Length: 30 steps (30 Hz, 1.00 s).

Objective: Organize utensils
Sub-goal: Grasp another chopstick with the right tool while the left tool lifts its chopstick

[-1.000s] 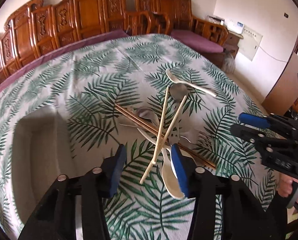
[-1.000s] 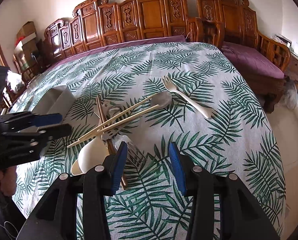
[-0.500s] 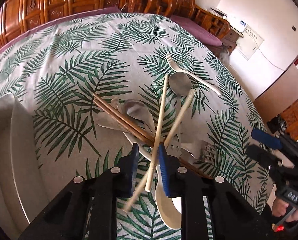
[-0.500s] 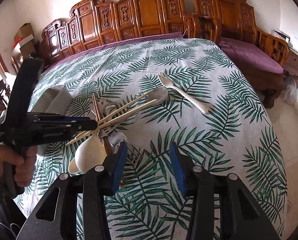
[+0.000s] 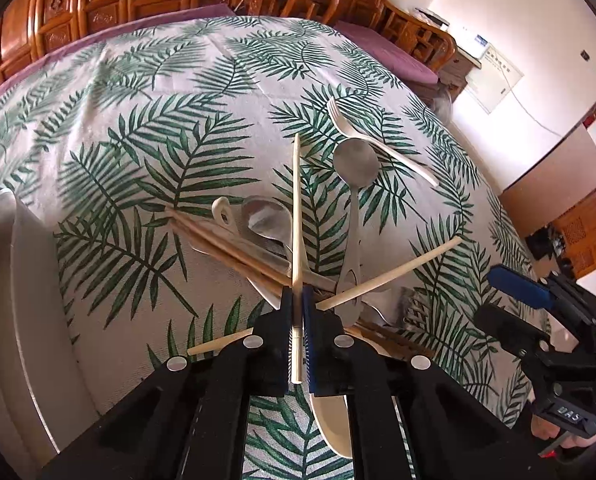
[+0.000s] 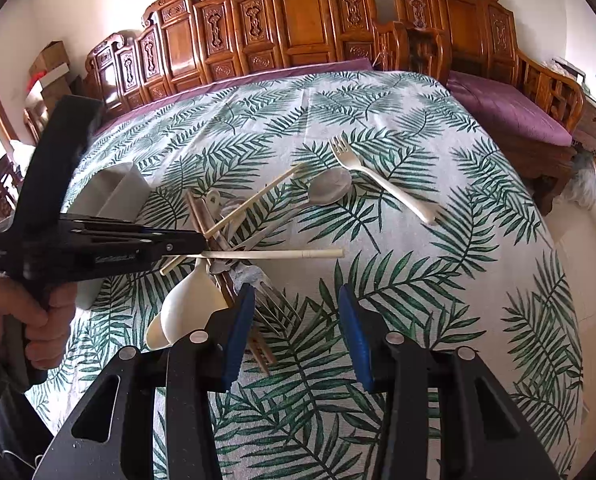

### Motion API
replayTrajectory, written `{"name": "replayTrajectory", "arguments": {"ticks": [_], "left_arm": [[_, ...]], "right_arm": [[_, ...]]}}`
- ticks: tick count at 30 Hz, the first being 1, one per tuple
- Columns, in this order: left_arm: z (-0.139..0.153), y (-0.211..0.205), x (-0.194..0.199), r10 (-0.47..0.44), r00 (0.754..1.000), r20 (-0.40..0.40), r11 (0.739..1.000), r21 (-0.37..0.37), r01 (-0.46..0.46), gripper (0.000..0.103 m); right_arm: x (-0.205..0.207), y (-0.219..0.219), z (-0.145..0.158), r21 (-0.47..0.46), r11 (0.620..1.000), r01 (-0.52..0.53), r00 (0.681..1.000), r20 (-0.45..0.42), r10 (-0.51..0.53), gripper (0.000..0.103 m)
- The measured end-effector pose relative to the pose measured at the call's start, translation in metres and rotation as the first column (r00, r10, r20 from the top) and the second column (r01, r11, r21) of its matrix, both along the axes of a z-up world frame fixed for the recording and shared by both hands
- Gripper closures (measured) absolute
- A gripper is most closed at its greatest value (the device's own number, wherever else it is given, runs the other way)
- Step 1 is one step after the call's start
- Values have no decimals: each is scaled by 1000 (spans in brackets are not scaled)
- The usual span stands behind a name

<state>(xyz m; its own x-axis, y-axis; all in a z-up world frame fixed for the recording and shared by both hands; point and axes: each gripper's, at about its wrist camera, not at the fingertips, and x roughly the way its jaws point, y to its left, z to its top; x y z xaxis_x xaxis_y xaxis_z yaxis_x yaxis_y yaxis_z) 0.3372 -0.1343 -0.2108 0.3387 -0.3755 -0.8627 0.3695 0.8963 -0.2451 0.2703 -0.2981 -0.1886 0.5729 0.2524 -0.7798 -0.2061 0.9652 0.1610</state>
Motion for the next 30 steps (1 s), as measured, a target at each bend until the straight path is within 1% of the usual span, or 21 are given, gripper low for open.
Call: {"name": "replayTrajectory", "arguments": {"ticks": [9, 13, 17, 23, 30], "left_arm": [[34, 13, -26, -3, 993, 117, 1000, 7, 2, 99], [46, 29, -45, 7, 990, 143, 1000, -5, -6, 99], [58, 46, -63, 12, 983, 182, 1000, 9, -13, 99], [77, 77, -81, 34, 976, 215, 999, -4, -34, 99], [87, 107, -93, 68, 970, 232, 998, -20, -65, 99]], "right_arm": [[17, 16, -12, 36, 999, 17, 998, -55, -15, 57], [24, 22, -17, 62, 997, 44, 996, -80, -39, 57], [37, 25, -17, 75, 994, 75, 993, -101, -68, 57], [56, 27, -24, 81, 987, 136, 982, -143, -123, 57], [73, 29, -27, 99, 977, 189, 970, -173, -170, 57]]}}
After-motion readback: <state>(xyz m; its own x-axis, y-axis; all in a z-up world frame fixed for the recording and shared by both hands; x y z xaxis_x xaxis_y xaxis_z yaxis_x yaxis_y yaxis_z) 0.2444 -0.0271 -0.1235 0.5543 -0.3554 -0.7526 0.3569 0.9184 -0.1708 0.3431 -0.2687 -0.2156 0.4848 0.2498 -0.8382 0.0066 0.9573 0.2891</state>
